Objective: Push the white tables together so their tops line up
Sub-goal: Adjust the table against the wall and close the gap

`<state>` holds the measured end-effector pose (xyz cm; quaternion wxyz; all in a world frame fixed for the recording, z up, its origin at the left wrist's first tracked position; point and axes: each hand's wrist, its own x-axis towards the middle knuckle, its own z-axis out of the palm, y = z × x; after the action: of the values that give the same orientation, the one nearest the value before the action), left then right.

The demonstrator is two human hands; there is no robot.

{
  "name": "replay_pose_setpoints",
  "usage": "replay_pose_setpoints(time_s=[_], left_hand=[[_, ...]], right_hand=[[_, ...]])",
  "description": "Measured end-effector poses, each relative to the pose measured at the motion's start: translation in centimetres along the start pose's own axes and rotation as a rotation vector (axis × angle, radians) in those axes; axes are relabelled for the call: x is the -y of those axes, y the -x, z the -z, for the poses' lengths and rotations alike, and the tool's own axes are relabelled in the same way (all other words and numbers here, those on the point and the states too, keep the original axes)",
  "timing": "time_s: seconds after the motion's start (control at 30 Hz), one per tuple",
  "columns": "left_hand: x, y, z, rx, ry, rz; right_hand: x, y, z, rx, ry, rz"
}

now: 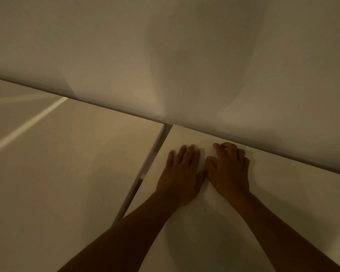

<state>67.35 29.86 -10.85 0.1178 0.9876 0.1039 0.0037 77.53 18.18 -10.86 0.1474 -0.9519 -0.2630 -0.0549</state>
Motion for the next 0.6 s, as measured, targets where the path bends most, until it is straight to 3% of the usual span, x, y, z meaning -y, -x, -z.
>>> replay_pose_setpoints(time_s=[0.3,0.47,0.6], left_hand=[[0.8,-8.9,0.8,-0.032,0.038,-0.137],[1.3,-13.0,1.7,-0.146,0.009,-0.236],[2.5,-14.7,1.7,0.014,-0.013,-0.245]], right_hand=[[-1.8,-5.6,-1.2,-0.015,0.179,-0.062],[-1.6,-7.8,-1.4,-0.027,0.073,-0.109],[-1.3,-8.1,-2.6,-0.074,0.141,-0.101]])
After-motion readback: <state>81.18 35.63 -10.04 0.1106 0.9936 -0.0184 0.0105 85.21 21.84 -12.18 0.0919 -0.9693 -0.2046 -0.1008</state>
